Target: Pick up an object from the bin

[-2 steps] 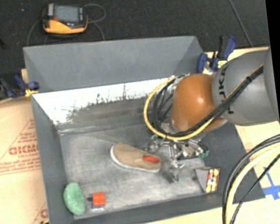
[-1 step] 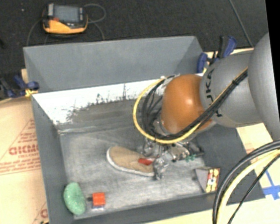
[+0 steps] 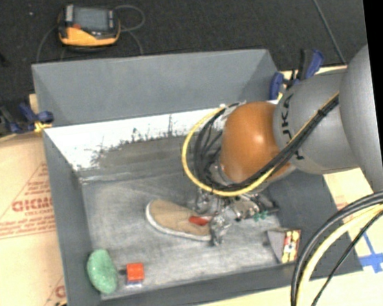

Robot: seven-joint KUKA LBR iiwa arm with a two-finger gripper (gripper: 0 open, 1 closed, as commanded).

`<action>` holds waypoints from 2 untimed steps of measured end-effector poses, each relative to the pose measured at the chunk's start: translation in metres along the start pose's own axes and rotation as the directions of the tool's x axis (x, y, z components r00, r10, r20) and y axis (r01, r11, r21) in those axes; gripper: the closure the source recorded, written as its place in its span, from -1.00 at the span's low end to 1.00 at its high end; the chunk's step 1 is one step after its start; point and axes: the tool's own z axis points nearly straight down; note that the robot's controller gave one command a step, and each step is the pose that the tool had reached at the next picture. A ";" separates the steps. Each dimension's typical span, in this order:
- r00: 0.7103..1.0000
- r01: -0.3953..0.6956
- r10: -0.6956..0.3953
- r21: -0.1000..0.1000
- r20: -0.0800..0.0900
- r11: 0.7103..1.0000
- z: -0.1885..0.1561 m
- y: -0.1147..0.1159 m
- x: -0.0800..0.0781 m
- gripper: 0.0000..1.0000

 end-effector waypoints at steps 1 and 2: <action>1.000 0.007 -0.007 -0.004 -0.019 1.000 -0.043 0.005 0.009 1.00; 1.000 0.022 -0.022 -0.001 -0.011 1.000 -0.178 0.002 -0.012 1.00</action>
Offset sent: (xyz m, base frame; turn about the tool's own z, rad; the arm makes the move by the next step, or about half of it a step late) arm 0.0079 0.0062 0.1781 -0.0243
